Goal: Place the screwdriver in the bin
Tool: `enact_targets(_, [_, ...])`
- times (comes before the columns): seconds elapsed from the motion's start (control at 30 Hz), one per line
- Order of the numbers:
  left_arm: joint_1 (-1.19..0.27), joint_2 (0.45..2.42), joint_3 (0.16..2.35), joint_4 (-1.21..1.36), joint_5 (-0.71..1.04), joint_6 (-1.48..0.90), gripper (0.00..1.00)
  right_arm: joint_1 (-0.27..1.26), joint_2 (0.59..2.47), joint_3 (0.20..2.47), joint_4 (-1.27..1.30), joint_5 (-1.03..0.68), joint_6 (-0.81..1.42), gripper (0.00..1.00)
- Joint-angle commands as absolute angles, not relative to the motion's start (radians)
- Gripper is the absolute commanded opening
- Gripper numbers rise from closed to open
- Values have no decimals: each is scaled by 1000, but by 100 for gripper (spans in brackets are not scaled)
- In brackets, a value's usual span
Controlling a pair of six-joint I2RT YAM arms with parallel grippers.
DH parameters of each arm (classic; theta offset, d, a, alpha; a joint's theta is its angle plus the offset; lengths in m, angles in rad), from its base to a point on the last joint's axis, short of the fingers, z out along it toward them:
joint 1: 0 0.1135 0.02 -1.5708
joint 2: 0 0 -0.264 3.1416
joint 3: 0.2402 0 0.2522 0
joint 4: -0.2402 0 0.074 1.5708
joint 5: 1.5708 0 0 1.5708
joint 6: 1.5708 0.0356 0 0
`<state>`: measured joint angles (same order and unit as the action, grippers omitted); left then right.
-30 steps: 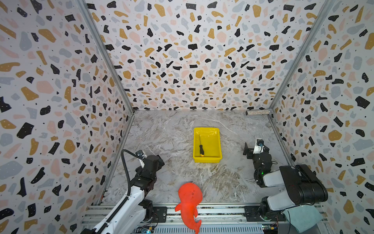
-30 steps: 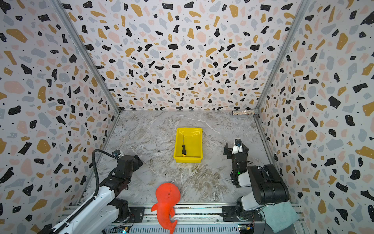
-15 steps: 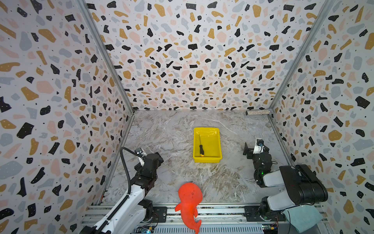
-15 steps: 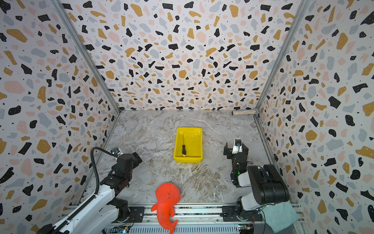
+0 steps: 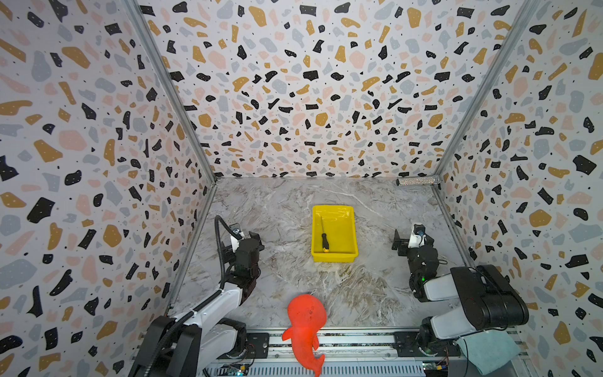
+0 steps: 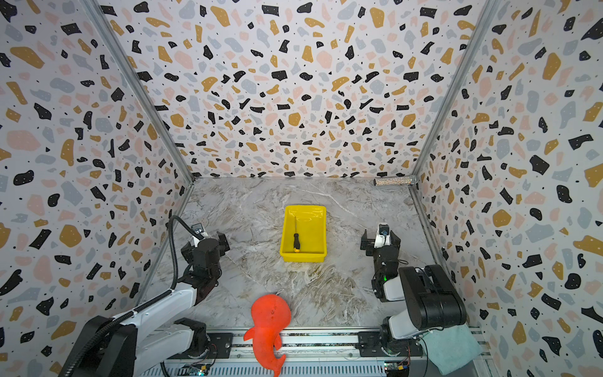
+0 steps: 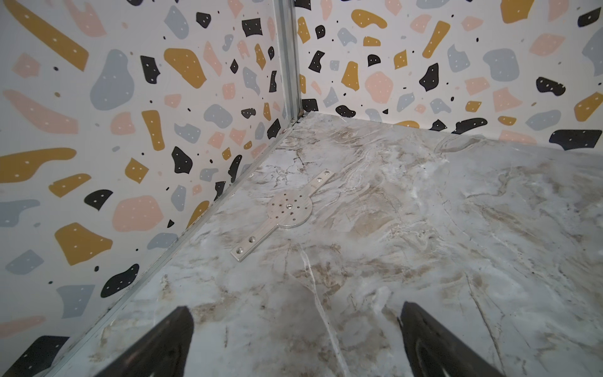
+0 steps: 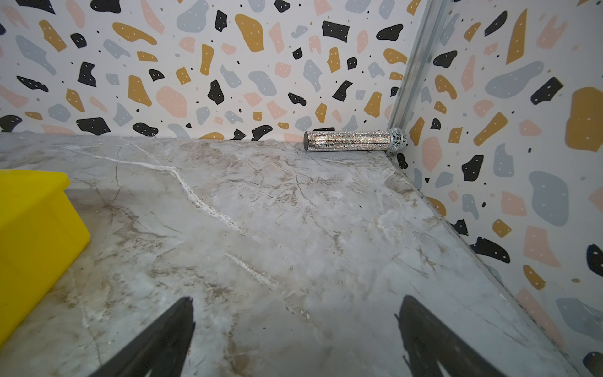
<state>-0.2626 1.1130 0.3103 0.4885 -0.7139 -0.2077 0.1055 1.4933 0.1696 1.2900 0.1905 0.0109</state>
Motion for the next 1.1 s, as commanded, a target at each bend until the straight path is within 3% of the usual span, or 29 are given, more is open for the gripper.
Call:
enact_targets(0.0, [-258, 1142, 277, 665, -694, -135, 100, 101, 1491, 189, 1282, 187, 19, 99])
enact_targets(0.37, [-258, 1169, 163, 969, -611, -60, 100, 101, 1490, 189, 1283, 187, 18, 99])
enact_targets(0.67, [-252, 1295, 99, 1194, -592, -56, 100, 102, 1491, 190, 1282, 187, 20, 99])
enact_targets(0.73, [-247, 1369, 67, 1346, -607, -48, 100, 102, 1491, 189, 1282, 187, 19, 99])
enact_targets(0.83, [-235, 1321, 102, 1201, -580, -66, 100, 100, 1491, 189, 1282, 187, 20, 99])
enact_targets(1.07, [-219, 1332, 94, 1234, -563, -72, 100, 100, 1491, 189, 1283, 187, 20, 99])
